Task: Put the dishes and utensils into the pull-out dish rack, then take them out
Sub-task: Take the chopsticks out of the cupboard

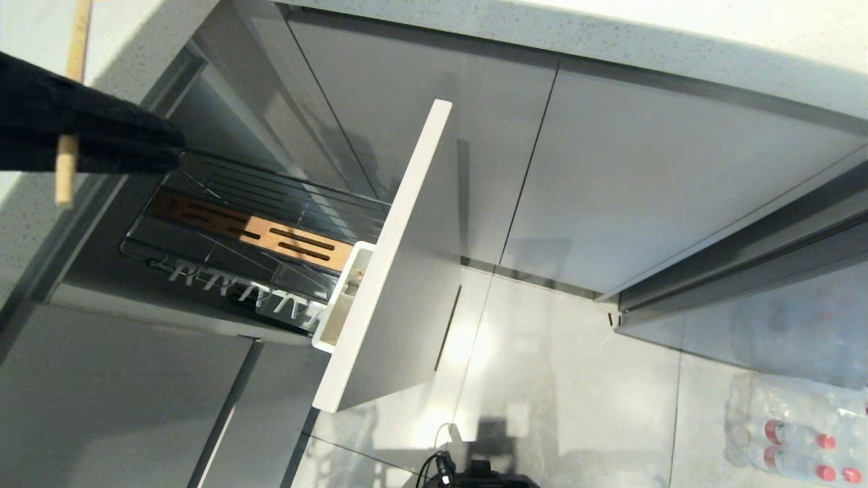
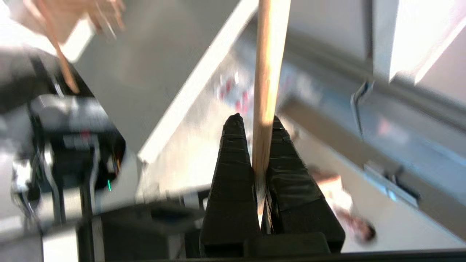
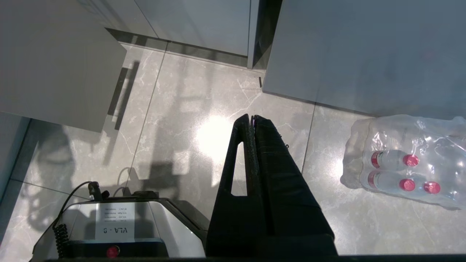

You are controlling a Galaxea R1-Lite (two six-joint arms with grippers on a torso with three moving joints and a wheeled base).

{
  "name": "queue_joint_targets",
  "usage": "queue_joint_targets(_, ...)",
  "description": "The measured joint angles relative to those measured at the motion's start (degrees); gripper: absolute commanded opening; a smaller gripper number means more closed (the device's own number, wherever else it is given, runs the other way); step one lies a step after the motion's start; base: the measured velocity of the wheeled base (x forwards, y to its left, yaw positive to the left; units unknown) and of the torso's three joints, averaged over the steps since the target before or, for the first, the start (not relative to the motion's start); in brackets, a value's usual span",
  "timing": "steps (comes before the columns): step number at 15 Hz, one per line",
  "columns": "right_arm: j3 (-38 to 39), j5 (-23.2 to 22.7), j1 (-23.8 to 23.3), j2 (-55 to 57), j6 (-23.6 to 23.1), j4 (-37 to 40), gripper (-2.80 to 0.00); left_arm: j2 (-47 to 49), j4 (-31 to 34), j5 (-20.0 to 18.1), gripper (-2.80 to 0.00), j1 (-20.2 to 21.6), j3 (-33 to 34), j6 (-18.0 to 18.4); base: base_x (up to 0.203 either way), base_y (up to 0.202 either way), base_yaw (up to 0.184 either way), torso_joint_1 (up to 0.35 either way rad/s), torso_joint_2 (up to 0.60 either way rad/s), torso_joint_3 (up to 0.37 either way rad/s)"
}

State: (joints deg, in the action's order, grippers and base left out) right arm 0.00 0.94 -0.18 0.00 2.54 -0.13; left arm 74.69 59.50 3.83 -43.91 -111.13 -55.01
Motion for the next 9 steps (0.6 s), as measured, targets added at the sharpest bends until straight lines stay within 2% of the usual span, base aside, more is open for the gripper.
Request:
queue_joint_targets(2, 0.00, -0.01, 0.00, 0.00, 0.00, 0.00, -2.80, -1.19, -0.20, 4.46, -2.80, 1.15, -0.04, 1.06, 0.000, 0.000, 0.000, 0.000, 0.00, 0.000)
queue_joint_targets(3, 0.00, -0.01, 0.00, 0.00, 0.00, 0.00, -2.80, -1.24, -0.08, 8.06, -2.80, 1.71, -0.04, 1.04, 0.000, 0.000, 0.000, 0.000, 0.00, 0.000)
queue_joint_targets(6, 0.00, -0.01, 0.00, 0.00, 0.00, 0.02, -2.80, 0.12, 2.47, 17.74, -2.80, 3.94, 0.00, -1.58, 0.000, 0.000, 0.000, 0.000, 0.00, 0.000)
queue_joint_targets(7, 0.00, -0.01, 0.00, 0.00, 0.00, 0.00, -2.80, 0.54, 3.02, 19.51, -2.80, 5.64, 0.00, -2.09, 0.000, 0.000, 0.000, 0.000, 0.00, 0.000)
queue_joint_targets(9, 0.00, -0.01, 0.00, 0.00, 0.00, 0.00, -2.80, 1.15, 3.40, 20.45, -2.80, 10.76, 0.07, -2.33, 0.000, 0.000, 0.000, 0.000, 0.00, 0.000)
